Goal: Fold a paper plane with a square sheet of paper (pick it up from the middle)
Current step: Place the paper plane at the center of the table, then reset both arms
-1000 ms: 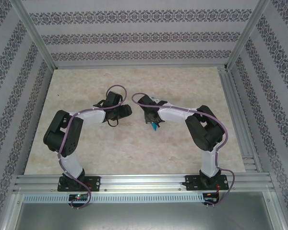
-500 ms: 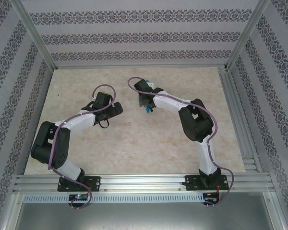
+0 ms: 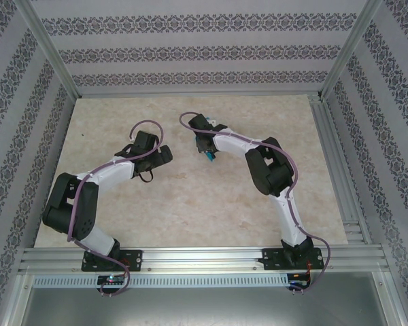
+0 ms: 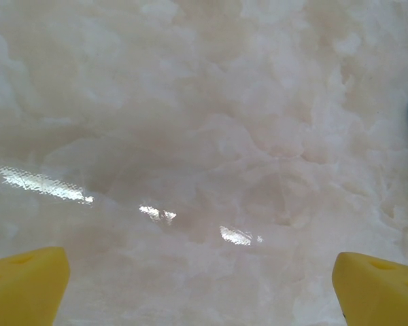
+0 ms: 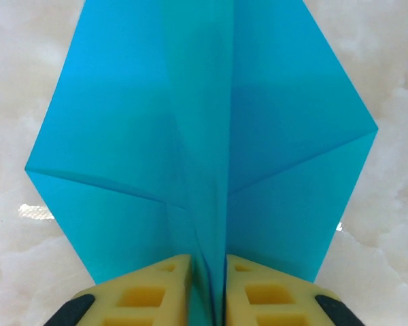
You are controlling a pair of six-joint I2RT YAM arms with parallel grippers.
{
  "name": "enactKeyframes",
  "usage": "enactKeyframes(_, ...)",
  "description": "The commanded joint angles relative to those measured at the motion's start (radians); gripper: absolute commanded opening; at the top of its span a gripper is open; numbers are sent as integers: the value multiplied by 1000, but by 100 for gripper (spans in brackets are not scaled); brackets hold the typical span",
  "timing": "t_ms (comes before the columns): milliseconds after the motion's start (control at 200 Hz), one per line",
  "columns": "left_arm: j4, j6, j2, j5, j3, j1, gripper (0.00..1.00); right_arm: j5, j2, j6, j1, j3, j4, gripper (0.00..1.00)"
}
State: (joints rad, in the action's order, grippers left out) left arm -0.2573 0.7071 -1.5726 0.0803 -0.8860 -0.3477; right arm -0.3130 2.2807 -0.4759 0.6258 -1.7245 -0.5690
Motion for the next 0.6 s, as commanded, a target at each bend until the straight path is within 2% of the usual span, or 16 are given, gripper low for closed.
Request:
enactKeyframes(0, -32, -27, 41, 21, -6, 11, 100, 3, -7, 18, -3, -34, -27, 22)
enactKeyframes(110, -51, -35, 64, 46, -16, 15, 100, 3, -82, 30, 1, -31, -44, 29)
enactKeyframes(275, -81, -50, 113, 94, -27, 24, 100, 12, -254, 38, 0, 31, -21, 45)
enactKeyframes(425, -103, -75, 163, 135, -35, 38, 100, 11, -415, 31, -19, 156, 52, 63)
enactKeyframes(594, -109, -131, 216, 187, -51, 62, 100, -75, -616, 55, -70, 344, 155, 75)
